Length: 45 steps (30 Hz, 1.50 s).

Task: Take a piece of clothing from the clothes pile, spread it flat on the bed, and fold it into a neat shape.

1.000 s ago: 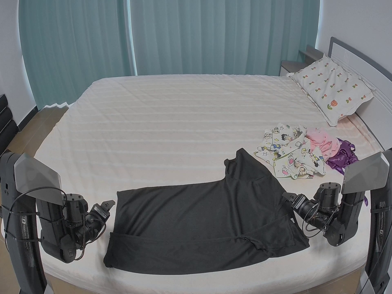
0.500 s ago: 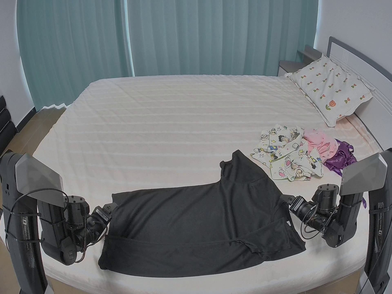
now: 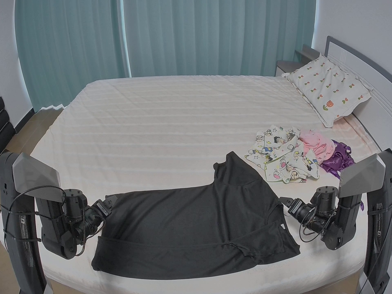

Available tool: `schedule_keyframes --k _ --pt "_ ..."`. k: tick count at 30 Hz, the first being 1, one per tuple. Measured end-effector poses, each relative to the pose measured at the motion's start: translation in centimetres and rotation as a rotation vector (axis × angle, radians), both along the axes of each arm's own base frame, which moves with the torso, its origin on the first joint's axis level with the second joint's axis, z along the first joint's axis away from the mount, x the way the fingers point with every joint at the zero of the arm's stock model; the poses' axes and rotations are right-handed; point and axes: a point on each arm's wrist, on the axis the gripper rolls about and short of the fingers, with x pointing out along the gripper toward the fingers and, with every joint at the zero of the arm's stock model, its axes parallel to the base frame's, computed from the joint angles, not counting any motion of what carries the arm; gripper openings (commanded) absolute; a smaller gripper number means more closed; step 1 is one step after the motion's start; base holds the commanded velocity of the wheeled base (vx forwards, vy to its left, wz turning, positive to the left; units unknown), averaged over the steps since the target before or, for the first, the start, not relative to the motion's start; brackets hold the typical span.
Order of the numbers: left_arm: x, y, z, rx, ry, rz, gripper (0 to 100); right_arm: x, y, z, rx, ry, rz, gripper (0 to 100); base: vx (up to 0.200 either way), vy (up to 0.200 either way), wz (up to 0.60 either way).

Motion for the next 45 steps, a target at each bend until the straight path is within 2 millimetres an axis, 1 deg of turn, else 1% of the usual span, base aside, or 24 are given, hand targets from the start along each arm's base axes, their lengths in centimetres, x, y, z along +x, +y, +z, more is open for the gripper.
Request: schedule_keyframes --k 3,6,14,15,18,22,26,34,42,45 --pt "1.0 0.4 0.0 0.062 -0.005 -0.017 100 -0.2 0.1 -0.1 -0.001 0.004 0.005 100 0.0 0.0 0.0" --pt "2.5 0.9 -0.1 0.103 0.005 -0.023 100 -0.5 0.3 -0.1 -0.002 0.009 0.012 100 0.0 0.0 0.0" --pt "7.2 1.3 -0.2 0.173 0.071 -0.053 100 -0.8 0.6 -0.3 -0.003 0.022 0.02 100 0.0 0.0 0.0" --pt "7.4 1.1 -0.4 0.193 0.096 -0.077 100 -0.8 0.6 -0.3 -0.004 0.023 0.021 100 0.0 0.0 0.0" --pt "9.4 1.3 -0.2 0.212 0.064 -0.079 100 -0.9 0.7 -0.4 -0.005 0.027 0.025 100 0.0 0.0 0.0" --pt "10.8 1.4 -1.0 0.245 0.08 -0.106 100 -0.8 0.7 -0.6 -0.007 0.03 0.025 100 0.0 0.0 0.0" --pt "11.2 1.5 -1.6 0.236 0.085 -0.137 100 -0.8 0.8 -0.9 -0.009 0.038 0.027 100 0.0 0.0 0.0" --pt "10.7 1.6 -2.6 0.211 0.11 -0.174 100 -0.9 1.0 -1.3 -0.012 0.049 0.034 100 0.0 0.0 0.0" --pt "10.4 3.1 -2.8 0.224 0.124 -0.165 100 -1.0 1.0 -1.5 -0.012 0.055 0.037 100 0.0 0.0 0.0" --pt "10.2 3.4 -2.9 0.205 0.122 -0.186 100 -0.9 1.0 -1.5 -0.012 0.053 0.037 100 0.0 0.0 0.0"
